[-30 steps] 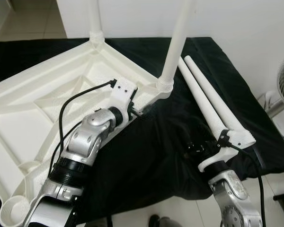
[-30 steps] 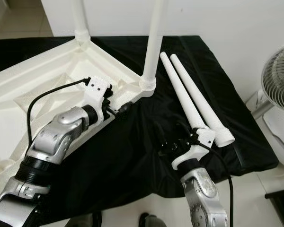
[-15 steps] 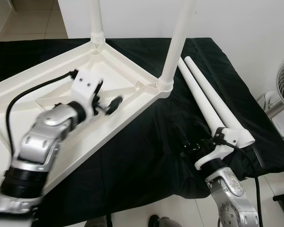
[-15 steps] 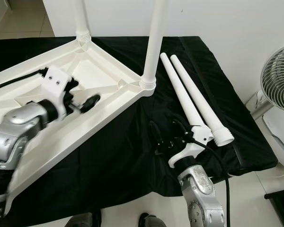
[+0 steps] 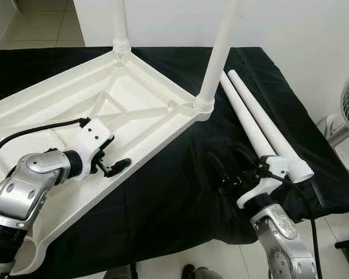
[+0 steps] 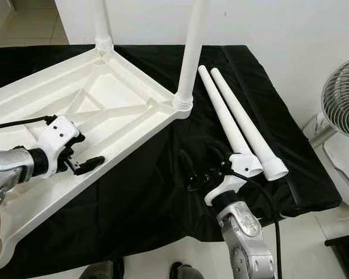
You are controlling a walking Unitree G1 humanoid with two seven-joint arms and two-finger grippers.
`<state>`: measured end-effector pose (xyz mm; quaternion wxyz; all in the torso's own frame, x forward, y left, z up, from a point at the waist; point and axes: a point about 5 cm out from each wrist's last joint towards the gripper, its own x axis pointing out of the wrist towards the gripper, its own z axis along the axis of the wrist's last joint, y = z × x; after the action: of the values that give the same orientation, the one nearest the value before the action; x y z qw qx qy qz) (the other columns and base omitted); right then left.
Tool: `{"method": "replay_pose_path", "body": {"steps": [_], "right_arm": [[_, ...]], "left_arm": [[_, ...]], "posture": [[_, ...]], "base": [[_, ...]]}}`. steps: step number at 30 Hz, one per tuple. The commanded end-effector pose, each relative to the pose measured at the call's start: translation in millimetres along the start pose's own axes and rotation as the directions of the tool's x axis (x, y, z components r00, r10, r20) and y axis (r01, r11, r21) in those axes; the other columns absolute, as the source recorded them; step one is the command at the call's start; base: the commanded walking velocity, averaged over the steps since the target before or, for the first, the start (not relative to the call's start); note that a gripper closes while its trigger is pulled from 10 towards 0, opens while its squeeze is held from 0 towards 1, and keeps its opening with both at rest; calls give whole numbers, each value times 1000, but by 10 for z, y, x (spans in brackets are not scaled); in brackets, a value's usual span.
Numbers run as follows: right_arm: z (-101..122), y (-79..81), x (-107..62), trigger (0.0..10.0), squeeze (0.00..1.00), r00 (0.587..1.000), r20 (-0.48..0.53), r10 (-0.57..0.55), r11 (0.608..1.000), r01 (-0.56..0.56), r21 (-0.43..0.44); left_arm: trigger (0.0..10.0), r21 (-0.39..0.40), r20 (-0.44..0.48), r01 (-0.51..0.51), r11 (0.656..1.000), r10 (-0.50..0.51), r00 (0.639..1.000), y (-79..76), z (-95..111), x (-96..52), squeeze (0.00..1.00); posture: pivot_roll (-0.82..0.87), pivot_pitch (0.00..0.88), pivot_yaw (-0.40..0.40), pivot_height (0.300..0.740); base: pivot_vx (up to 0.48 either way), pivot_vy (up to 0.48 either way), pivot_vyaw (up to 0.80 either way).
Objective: Building children table
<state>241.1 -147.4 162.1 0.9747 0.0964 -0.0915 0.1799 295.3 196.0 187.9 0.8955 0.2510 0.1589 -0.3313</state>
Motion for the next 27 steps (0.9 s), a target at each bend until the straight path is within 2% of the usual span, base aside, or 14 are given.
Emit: {"method": "replay_pose_path", "body": {"steps": [1, 3, 4, 5, 10, 15, 18, 22, 25, 27], "right_arm": [[-42, -23, -32, 10000, 0, 1000, -16, -15, 1000, 15, -7], [-43, -24, -33, 10000, 0, 1000, -16, -16, 1000, 16, -8], [-43, -24, -33, 10000, 0, 1000, -16, -17, 1000, 17, -8], [-44, -27, -32, 10000, 0, 1000, -16, -18, 1000, 18, -9], [-43, -38, -28, 10000, 0, 1000, -17, -19, 1000, 19, -12], [-32, -54, -29, 10000, 0, 1000, -15, -23, 1000, 23, -19], [-29, -55, -28, 10000, 0, 1000, -13, -25, 999, 25, -21], [-24, -57, -25, 10000, 0, 999, -7, -32, 999, 32, -22], [-25, -58, -24, 10000, 0, 999, -7, -33, 999, 32, -22], [-19, -55, -22, 10000, 0, 999, -5, -33, 999, 33, -24]], "left_arm": [[10000, -19, -63, -32, 999, 31, 998, 37, -121, -19, 0], [10000, -26, -74, -47, 999, 45, 996, 59, -134, -27, 0], [2941, -37, -84, -54, 998, 50, 995, 68, -147, -33, 0], [0, -30, -93, -46, 998, 43, 995, 59, -160, -38, 0], [0, -13, -98, -31, 999, 29, 995, 28, -163, -28, 0], [0, -1, -69, -31, 1000, 31, 997, -73, -56, 68, 0], [0, -15, -41, -22, 1000, 21, 999, -145, 12, 111, 0], [0, -51, 19, -53, 997, 54, 998, -288, 201, 262, 0], [0, -61, 36, -65, 996, 67, 997, -324, 258, 311, 0], [0, -106, 61, -92, 990, 99, 993, -373, 345, 390, 0]], "posture": [[86, 184, -56, 740], [86, 184, -56, 740], [86, 184, -56, 740], [83, 183, -51, 740], [78, 183, -53, 740], [78, 183, -53, 740], [78, 183, -53, 740], [68, 174, -46, 740], [68, 174, -46, 740], [68, 174, -46, 740]], "base": [[0, 0, 0], [0, 0, 0], [0, 0, 0], [0, 0, 0], [0, 0, 0], [0, 0, 0], [0, 0, 0], [0, 0, 0], [0, 0, 0], [0, 0, 0]]}}
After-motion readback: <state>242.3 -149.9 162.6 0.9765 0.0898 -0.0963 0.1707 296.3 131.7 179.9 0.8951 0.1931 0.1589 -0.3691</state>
